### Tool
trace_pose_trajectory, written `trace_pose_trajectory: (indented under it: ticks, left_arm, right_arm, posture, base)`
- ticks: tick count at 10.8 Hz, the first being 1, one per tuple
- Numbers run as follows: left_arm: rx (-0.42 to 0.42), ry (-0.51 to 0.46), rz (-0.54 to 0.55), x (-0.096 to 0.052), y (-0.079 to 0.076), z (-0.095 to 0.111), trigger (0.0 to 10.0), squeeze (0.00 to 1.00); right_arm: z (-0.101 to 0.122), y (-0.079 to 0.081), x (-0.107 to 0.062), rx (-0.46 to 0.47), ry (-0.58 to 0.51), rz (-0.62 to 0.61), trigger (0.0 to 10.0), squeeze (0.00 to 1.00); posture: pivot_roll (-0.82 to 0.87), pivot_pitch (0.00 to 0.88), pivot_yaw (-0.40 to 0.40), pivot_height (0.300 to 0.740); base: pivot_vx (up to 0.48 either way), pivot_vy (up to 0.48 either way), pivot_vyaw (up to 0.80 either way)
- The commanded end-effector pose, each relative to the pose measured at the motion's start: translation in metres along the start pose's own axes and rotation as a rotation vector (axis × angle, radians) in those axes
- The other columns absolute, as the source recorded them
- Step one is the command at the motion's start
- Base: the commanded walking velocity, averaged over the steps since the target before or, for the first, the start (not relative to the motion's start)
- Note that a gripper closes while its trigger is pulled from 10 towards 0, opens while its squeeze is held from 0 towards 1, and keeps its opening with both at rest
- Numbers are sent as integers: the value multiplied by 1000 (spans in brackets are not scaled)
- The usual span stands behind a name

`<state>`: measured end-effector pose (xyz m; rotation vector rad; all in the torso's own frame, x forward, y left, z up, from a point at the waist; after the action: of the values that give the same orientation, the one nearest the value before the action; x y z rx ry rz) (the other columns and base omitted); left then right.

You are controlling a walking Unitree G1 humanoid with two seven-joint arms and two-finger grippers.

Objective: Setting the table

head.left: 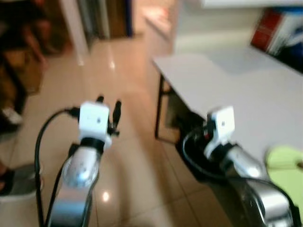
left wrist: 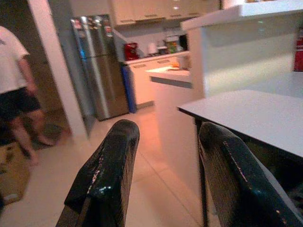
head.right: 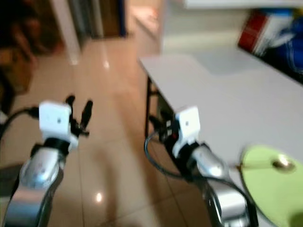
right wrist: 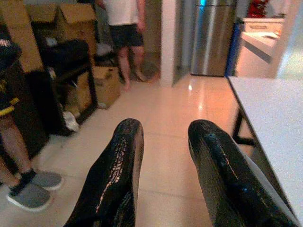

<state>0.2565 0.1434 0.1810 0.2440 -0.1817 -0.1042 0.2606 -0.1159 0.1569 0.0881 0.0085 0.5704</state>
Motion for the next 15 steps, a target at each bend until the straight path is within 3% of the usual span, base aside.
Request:
trace_pose_trajectory:
  ticks: [1, 6, 9, 13, 15]
  left_arm:
    - [14, -16, 23, 1, 7, 4, 10000, 0]
    - [10, -12, 37, 0, 5, 1, 10000, 0]
    - [19, -20, 56, 5, 14, 3, 10000, 0]
    - [35, 34, 86, -1, 27, -17, 10000, 0]
    - [27, 96, 156, -12, 43, -45, 10000, 0]
  right_arm:
    - [5, 1, 3, -7, -22, 18, 10000, 0]
    - [9, 2, 5, -33, -24, 48, 10000, 0]
    - [12, 2, 9, -25, -38, 19, 10000, 0]
    - [8, -26, 9, -30, -69, -205, 10000, 0]
    - [-4, -53, -3, -59, -45, -369, 10000, 0]
  posture:
    - [50, 0, -48, 740]
    - [48, 0, -62, 740]
    - [37, 0, -62, 740]
    - [44, 0, -58, 740]
    - [35, 0, -53, 740]
  base:
    - [341, 0, 800]
    - [350, 0, 800]
    - [354, 0, 533]
    - [355, 0, 0]
    - [362, 0, 0]
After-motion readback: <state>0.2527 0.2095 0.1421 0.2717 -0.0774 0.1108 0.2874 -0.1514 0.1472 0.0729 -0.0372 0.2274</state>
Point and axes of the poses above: a point about 5 cm out from each wrist's last joint towards the gripper, its own x axis pointing out of the wrist towards the gripper, its own z axis along the axis of the wrist's last joint, y = z × x, the point moved 1 cm from there along x, pointing out of the wrist towards the gripper, and after that the axes turned 2 degrees about x, right-handed, at the moved point
